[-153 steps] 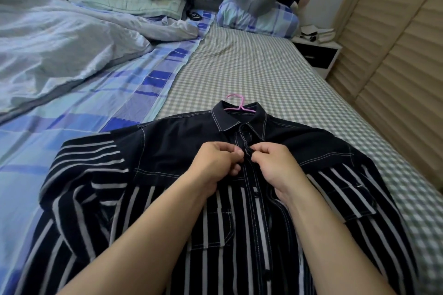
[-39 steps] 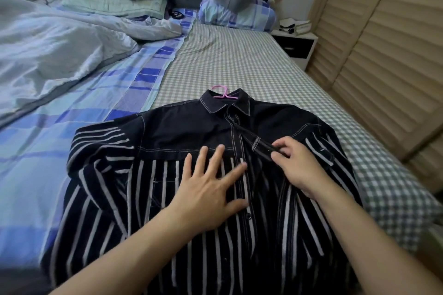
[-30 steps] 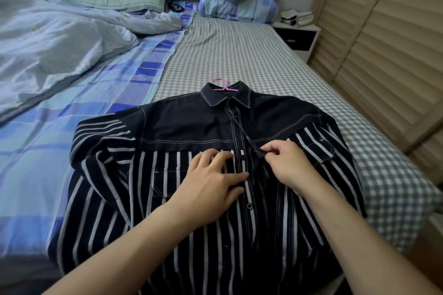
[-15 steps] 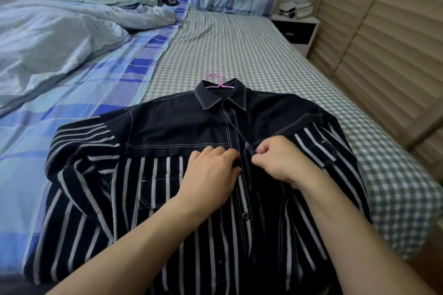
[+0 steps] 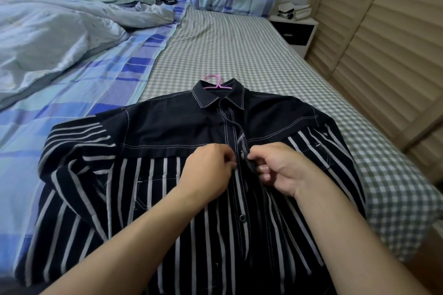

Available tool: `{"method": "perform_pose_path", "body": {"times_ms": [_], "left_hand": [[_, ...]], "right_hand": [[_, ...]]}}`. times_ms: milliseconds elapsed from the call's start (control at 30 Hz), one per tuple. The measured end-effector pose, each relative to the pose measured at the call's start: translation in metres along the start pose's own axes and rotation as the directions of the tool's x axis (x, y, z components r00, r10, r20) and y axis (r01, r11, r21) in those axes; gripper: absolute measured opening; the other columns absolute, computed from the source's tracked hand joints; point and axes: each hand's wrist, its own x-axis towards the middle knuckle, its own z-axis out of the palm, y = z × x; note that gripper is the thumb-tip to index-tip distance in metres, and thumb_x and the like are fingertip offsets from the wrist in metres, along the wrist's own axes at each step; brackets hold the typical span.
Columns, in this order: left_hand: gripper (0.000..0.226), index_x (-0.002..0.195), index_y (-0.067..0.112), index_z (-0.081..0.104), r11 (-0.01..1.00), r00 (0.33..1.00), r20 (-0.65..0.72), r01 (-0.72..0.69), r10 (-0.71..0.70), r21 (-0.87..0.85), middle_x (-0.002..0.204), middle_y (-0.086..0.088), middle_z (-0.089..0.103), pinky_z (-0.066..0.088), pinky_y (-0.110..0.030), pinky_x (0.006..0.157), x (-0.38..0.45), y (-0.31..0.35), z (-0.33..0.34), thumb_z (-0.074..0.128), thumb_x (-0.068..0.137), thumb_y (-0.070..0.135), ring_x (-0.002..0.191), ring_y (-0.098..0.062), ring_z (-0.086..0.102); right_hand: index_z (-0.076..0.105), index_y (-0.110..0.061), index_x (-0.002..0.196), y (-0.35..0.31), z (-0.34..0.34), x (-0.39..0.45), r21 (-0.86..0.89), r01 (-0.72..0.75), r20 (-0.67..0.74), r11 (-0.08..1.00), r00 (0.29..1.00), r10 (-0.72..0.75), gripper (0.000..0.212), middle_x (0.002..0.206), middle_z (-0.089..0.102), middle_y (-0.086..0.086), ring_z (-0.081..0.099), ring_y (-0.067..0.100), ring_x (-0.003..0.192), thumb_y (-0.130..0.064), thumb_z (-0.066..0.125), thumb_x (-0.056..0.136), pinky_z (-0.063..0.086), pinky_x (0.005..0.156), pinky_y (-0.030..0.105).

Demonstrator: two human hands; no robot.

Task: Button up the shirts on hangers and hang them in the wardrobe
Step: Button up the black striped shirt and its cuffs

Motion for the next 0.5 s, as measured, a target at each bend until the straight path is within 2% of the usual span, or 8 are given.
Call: {"method": "perform_pose_path", "body": {"times_ms": [67,100,167,233,300,400,500], "left_hand": [[0.002,0.088,0.026,0.075,0.991,0.997,0.028,0.075,-0.073,-0.107,0.079,0.006,0.072,0.052,-0.031,0.076,0.004,0.002,-0.007,0.073,0.089,0.026,0.082,-0.016,0.067],[0.005,0.084,0.025,0.075,0.981,0.994,0.045,0.108,-0.101,-0.161,0.073,0.004,0.072,0.056,-0.031,0.073,0.005,0.002,-0.009,0.073,0.088,0.022,0.075,-0.015,0.069],[0.015,0.078,0.019,0.072,0.937,0.979,0.109,0.198,-0.173,-0.287,0.066,-0.001,0.073,0.061,-0.029,0.066,0.005,0.002,-0.008,0.067,0.089,0.010,0.061,-0.013,0.072],[0.019,0.076,0.013,0.069,0.848,0.951,0.184,0.306,-0.249,-0.434,0.066,-0.007,0.074,0.063,-0.032,0.068,0.004,0.000,-0.004,0.062,0.089,0.002,0.059,-0.017,0.074],[0.017,0.079,0.007,0.069,0.715,0.922,0.254,0.387,-0.293,-0.582,0.066,-0.012,0.072,0.065,-0.039,0.074,0.004,-0.001,-0.003,0.063,0.091,-0.004,0.060,-0.022,0.072],[0.011,0.086,-0.002,0.068,0.554,0.897,0.339,0.441,-0.282,-0.706,0.067,-0.014,0.065,0.063,-0.028,0.063,0.005,-0.004,-0.008,0.063,0.093,-0.009,0.054,-0.016,0.064],[0.010,0.088,-0.001,0.069,0.454,0.880,0.404,0.476,-0.251,-0.753,0.066,-0.011,0.065,0.059,-0.021,0.057,0.006,-0.008,-0.013,0.064,0.093,-0.009,0.053,-0.011,0.063]], "right_hand": [[0.051,-0.020,0.048,0.001,0.005,-0.003,0.087,-0.004,0.013,0.996,1.000,0.003,0.047,0.051,0.036,-0.005,0.026,0.006,0.041,0.002,0.054,0.089,0.017,0.037,0.019],[0.052,-0.018,0.051,0.002,0.010,-0.005,0.065,0.006,0.007,0.998,1.000,-0.006,0.043,0.051,0.038,-0.005,0.027,0.006,0.041,0.000,0.054,0.089,0.018,0.037,0.019],[0.054,-0.017,0.058,0.008,0.020,-0.006,-0.110,0.046,-0.055,0.993,0.997,-0.052,0.030,0.054,0.043,-0.001,0.034,0.009,0.044,-0.007,0.057,0.086,0.028,0.040,0.021],[0.054,-0.016,0.064,0.015,0.028,-0.007,-0.250,0.097,-0.107,0.963,0.986,-0.127,0.021,0.061,0.043,0.004,0.037,0.012,0.048,-0.009,0.056,0.083,0.032,0.044,0.022],[0.059,-0.013,0.067,0.020,0.031,-0.007,-0.266,0.144,-0.117,0.953,0.977,-0.181,0.019,0.059,0.045,0.006,0.039,0.011,0.046,-0.007,0.054,0.085,0.033,0.042,0.022],[0.070,-0.007,0.083,0.019,0.027,-0.008,-0.230,0.140,-0.127,0.963,0.977,-0.173,0.017,0.060,0.058,0.000,0.051,0.008,0.048,-0.008,0.056,0.092,0.042,0.042,0.021],[0.072,-0.009,0.099,0.018,0.021,-0.008,-0.160,0.109,-0.088,0.981,0.988,-0.125,0.014,0.071,0.065,0.000,0.058,0.006,0.052,-0.008,0.058,0.096,0.047,0.045,0.021]]}}
